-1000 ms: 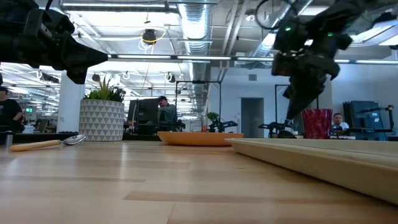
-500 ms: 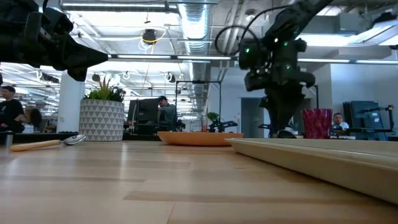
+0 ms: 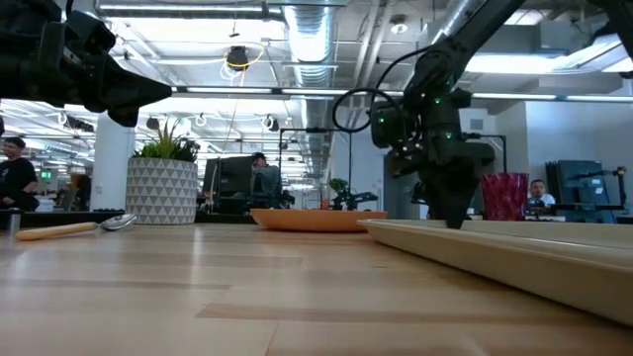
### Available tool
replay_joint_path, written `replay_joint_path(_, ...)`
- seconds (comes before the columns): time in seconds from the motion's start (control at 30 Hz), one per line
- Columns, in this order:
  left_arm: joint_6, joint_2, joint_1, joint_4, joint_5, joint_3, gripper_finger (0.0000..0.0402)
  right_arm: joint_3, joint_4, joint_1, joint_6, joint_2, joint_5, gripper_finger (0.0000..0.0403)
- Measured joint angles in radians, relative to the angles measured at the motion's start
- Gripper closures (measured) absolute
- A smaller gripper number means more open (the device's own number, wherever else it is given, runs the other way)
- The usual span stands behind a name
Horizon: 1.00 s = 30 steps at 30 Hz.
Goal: Pick and place plate/cup/fork/spoon on tray
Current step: Prepare the gray serving tray in the center of the table
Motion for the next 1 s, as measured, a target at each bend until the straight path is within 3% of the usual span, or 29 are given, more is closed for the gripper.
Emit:
replay_joint_path(0.37, -0.004, 0.0, 0.0, 0.0, 0.0, 0.0, 0.0401, -0.003, 0.0, -0.026, -0.033, 0.003, -0.028, 0.0364)
replay_joint_path(1.0, -0.024, 0.0, 0.0, 0.0, 0.0, 0.0, 0.0401, 0.069, -0.051, -0.07, 0.079, 0.008, -0.058, 0.0366)
